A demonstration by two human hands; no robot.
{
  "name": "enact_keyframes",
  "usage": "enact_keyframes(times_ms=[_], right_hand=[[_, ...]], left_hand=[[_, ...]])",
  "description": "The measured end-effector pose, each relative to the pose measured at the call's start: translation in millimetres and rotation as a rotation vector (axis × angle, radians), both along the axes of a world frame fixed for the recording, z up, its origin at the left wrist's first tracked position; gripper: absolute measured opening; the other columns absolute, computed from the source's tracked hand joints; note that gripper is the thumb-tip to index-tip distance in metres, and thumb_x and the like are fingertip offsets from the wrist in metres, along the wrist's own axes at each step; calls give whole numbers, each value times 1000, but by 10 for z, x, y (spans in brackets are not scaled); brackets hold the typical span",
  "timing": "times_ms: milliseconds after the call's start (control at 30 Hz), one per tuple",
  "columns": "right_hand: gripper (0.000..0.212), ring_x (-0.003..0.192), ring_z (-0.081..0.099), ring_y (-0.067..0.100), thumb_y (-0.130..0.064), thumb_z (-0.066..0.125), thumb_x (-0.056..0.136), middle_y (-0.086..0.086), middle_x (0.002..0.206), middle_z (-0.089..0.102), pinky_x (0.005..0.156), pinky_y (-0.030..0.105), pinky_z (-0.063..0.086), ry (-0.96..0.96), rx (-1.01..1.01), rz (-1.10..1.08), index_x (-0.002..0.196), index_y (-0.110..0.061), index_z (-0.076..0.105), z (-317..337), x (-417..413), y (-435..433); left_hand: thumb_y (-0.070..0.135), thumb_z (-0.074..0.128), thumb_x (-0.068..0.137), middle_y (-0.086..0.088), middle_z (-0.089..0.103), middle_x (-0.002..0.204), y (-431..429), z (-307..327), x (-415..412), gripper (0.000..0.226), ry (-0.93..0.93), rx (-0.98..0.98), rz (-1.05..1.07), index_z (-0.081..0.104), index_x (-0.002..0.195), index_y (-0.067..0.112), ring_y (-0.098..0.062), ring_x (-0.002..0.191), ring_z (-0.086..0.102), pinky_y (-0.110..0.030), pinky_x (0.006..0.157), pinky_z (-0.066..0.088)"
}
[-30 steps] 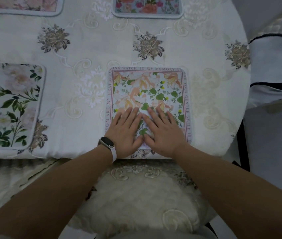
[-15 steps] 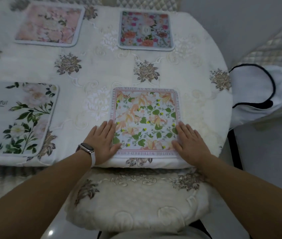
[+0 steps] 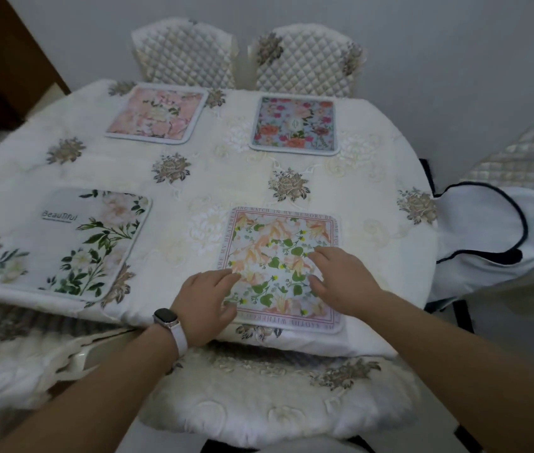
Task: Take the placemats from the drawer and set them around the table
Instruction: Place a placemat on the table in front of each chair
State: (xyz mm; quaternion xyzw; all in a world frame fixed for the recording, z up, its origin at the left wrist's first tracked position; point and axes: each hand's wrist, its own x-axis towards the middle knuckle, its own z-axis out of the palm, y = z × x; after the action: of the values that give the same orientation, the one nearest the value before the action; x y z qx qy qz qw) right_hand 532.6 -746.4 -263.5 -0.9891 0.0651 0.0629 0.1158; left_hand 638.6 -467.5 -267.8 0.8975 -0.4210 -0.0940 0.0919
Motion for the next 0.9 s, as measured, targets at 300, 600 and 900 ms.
enact_keyframes(times_ms=[300,600,900], right_hand=[[51,134,35,22,-44,40,98,1,146,42,110,40,31,-75,38,287,142,-19,42,373,-175,32],[51,137,31,22,-45,40,98,2,148,40,111,40,25,-136,56,580,142,-20,43,658,-231,371],[48,123,45,23,-45,39,92,0,130,52,100,40,38,-203,70,860,133,-22,49,1004,-340,1340]], left_hand=[[48,46,82,-1,65,125,-159,654,-711,55,-129,-20,264,62,127,19,-23,112,62,-44,93,49],[48,47,78,0,67,118,221,845,-1549,50,-222,95,592,67,116,21,-23,106,63,-42,89,49],[48,49,79,5,64,119,979,1031,-2288,47,-307,132,862,64,117,25,-19,109,60,-41,92,45]])
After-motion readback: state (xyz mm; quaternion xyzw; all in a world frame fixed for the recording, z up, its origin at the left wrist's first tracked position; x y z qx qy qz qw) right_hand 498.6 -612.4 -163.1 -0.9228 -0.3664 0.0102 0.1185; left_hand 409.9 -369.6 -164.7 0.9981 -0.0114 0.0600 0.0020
